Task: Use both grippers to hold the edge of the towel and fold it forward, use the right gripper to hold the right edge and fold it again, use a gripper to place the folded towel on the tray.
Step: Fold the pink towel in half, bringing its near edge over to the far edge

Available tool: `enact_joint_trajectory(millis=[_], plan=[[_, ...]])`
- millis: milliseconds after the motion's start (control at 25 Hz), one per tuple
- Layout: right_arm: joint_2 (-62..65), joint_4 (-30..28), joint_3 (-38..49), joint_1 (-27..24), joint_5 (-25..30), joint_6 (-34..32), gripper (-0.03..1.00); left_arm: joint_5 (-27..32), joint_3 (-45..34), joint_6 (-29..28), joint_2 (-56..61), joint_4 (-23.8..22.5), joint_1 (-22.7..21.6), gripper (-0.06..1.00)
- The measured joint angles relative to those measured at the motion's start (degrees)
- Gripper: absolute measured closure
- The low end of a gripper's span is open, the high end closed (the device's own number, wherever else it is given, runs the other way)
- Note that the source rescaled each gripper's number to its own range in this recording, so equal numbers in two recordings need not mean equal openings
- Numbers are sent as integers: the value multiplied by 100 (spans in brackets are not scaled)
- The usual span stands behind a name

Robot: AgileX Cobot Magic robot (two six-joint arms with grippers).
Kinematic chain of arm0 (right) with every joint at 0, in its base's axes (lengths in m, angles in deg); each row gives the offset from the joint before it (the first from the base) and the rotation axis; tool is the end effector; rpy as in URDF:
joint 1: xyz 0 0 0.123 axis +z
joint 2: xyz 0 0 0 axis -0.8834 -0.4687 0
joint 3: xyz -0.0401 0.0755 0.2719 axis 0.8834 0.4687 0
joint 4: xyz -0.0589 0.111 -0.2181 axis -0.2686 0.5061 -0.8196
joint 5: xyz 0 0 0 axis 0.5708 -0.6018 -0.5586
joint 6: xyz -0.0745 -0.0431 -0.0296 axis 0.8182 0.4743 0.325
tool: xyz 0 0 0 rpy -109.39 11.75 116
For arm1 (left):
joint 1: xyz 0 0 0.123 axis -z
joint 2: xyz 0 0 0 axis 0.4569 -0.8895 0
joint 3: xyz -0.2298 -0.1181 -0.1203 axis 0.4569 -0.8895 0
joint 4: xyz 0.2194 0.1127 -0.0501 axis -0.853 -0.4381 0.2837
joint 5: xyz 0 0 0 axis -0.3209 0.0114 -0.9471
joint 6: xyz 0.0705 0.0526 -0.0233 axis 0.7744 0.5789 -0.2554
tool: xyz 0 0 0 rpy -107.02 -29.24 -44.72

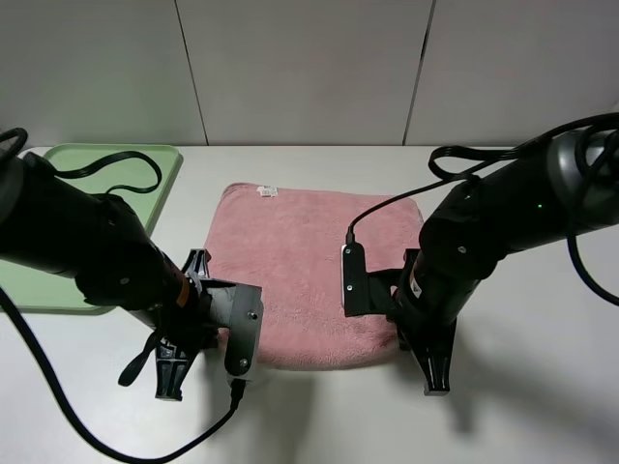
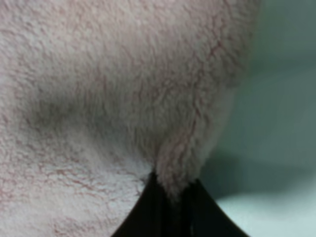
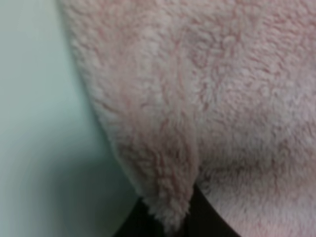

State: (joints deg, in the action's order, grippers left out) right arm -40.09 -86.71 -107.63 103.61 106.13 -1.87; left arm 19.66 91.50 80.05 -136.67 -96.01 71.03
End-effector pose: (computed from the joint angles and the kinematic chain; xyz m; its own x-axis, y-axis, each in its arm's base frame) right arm 0.2051 0.1715 0.0960 -0.0155 -0.9994 0.0321 -0.9959 0.0125 -0.0893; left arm 0.1994 -0.1856 0.0913 0.1306 0.9791 -0.1557 0.9568 -0.0833 0.2785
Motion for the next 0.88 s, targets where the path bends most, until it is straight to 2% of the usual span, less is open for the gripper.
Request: enact_joint_trajectory(millis=[400,640,880], plan=[[804,261,5,0,404,0,97,1070,-10,0,1146,24,0,94],[1304,671,0,5,756,0,97,1627,-10,0,2027,37,0,94],[1891,955,-14,193,1185,0,97,2286,-10,0,2636,321,0,94]])
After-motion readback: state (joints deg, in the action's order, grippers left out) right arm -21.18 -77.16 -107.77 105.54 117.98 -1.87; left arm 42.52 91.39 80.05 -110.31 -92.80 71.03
